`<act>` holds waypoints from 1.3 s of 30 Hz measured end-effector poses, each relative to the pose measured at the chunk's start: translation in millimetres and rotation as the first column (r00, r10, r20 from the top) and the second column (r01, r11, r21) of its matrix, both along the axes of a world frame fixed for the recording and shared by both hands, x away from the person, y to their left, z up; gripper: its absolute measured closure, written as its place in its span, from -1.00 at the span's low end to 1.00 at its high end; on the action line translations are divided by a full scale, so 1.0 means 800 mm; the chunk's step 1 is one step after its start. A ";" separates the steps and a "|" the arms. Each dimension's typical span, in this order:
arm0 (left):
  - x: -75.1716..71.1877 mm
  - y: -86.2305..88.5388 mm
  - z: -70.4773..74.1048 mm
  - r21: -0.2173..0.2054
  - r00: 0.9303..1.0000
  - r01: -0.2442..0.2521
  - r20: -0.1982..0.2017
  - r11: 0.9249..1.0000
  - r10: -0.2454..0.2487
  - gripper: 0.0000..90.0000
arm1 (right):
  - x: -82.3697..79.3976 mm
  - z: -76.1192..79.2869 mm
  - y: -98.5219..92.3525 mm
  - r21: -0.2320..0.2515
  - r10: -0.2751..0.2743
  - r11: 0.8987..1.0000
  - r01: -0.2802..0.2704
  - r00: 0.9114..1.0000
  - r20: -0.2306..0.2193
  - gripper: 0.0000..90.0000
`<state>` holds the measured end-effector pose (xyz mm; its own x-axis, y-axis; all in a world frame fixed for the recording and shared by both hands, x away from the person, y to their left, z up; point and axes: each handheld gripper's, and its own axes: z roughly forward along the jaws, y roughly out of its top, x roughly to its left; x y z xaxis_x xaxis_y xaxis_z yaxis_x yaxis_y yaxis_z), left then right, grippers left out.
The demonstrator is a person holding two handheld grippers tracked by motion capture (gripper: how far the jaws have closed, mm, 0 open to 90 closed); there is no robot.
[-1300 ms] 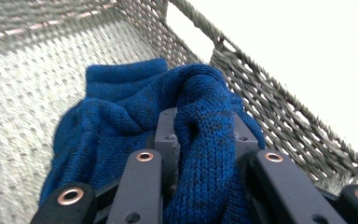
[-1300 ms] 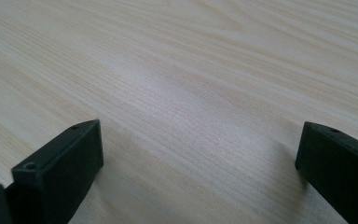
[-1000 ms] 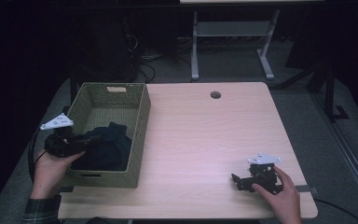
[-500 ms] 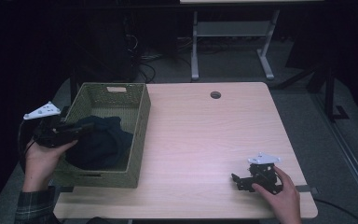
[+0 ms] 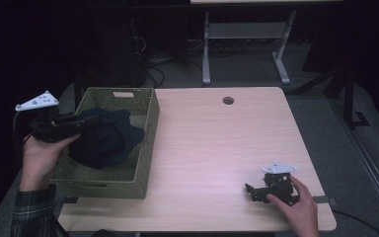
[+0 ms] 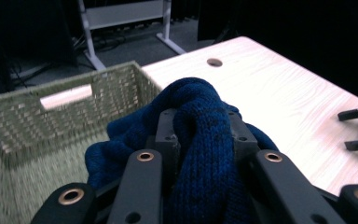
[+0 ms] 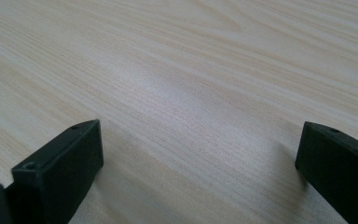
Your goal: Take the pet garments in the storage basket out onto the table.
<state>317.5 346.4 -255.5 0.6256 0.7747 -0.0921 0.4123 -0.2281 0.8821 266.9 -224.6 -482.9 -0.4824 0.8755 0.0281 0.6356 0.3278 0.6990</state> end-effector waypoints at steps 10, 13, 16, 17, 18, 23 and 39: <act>0.008 -0.020 0.040 -0.006 0.997 0.037 0.064 0.999 -0.036 0.59 | 0.000 0.000 0.000 0.000 0.000 1.000 0.000 1.000 0.000 -0.99; 0.012 -0.028 0.046 -0.015 0.996 0.053 0.075 0.998 -0.052 0.59 | 0.000 0.000 0.000 0.001 0.000 1.000 0.000 1.000 0.000 -0.99; 0.015 -0.037 0.050 -0.024 0.995 0.069 0.080 0.997 -0.067 0.59 | 0.000 0.000 0.000 0.001 -0.001 1.000 0.001 1.000 0.000 -0.99; 0.017 -0.040 0.051 -0.026 0.994 0.074 0.083 0.997 -0.072 0.59 | 0.000 0.000 0.000 0.001 0.000 1.000 0.000 1.000 0.000 -0.99; 0.017 -0.042 0.052 -0.026 0.994 0.078 0.083 0.997 -0.076 0.59 | 0.000 0.000 0.000 0.001 0.000 1.000 0.000 1.000 0.000 -0.99; 0.024 -0.059 0.056 -0.043 0.991 0.106 0.092 0.993 -0.102 0.60 | 0.000 0.000 0.000 0.001 0.000 1.000 0.000 1.000 0.000 -0.99; 0.047 -0.119 0.061 -0.059 0.977 0.195 0.098 0.979 -0.188 0.60 | 0.000 0.000 0.000 0.000 0.000 1.000 0.000 1.000 0.000 -0.99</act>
